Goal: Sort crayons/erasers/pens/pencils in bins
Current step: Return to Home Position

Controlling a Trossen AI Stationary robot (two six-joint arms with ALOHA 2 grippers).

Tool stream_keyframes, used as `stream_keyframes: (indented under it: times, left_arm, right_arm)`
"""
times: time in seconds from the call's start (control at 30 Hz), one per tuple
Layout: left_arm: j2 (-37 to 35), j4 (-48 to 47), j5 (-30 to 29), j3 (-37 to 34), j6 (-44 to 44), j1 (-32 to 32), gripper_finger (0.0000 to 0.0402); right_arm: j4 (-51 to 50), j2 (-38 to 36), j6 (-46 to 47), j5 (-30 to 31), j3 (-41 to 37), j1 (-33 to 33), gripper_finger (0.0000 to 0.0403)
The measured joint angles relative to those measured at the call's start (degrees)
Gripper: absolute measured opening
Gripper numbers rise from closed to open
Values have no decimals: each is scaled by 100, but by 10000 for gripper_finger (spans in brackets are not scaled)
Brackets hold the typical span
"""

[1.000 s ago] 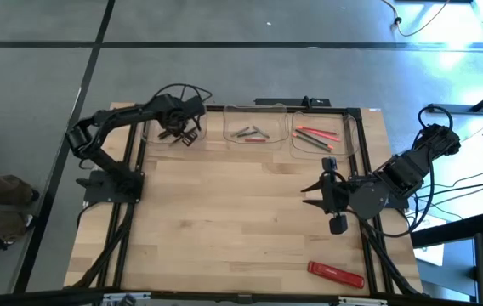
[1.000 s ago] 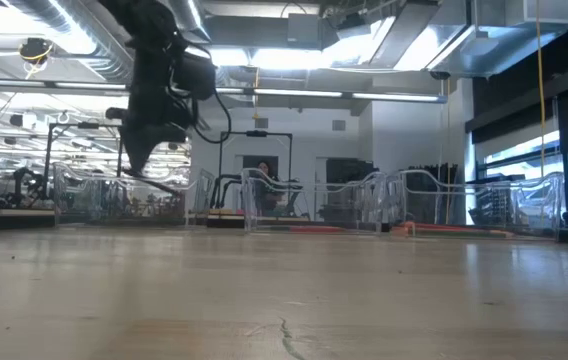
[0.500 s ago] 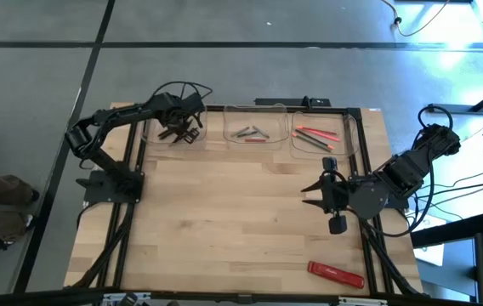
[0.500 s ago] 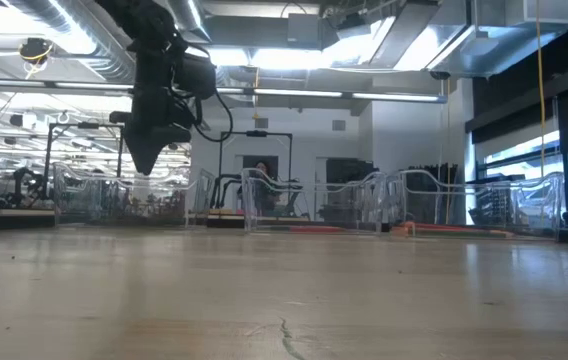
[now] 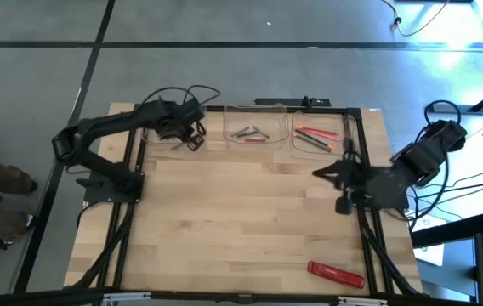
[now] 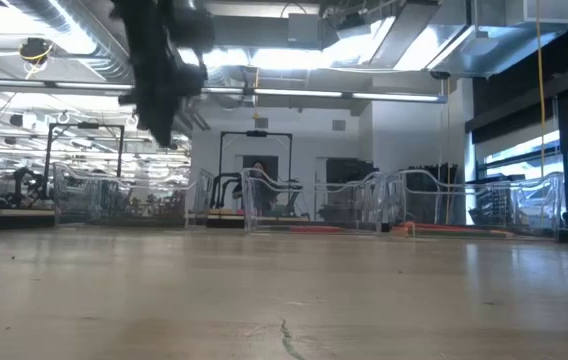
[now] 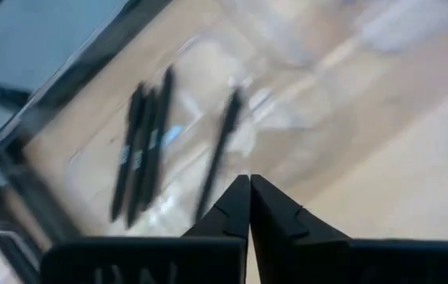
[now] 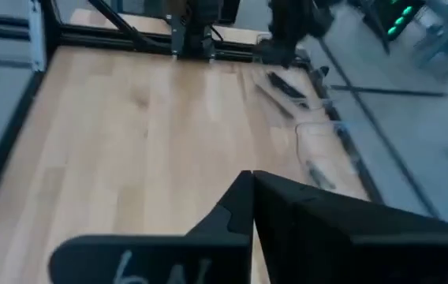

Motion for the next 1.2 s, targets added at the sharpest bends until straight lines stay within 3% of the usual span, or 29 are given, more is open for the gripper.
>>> stream_keyframes:
  times: [0.13, 0.27, 0.37, 0.53, 0.97, 1.2]
  left_arm:
    - [-646, 92, -61, 0, -344, -744, 0]
    - [-1183, 166, -644, 0, -790, -1537, 0]
    - [-1531, 350, -944, -79, -981, -2026, 0]
    - [-2105, 1312, -903, -724, -847, -2634, 0]
    - [-3983, 4894, 135, -3454, -352, -2679, 0]
    - [-5001, 5486, 342, -4327, -331, -2681, 0]
  right_arm:
    - [-502, -476, 629, -151, -34, 0, 13]
    - [-495, -1019, 996, -264, -467, 0, 5]
    - [-13, -1515, 998, -379, -1152, 0, 8]
    - [1440, -2465, 854, -872, -2579, 0, 4]
    - [3547, -4545, 475, -1704, -4551, 2, 3]
    - [4533, -5260, -152, -2065, -5263, 0, 2]
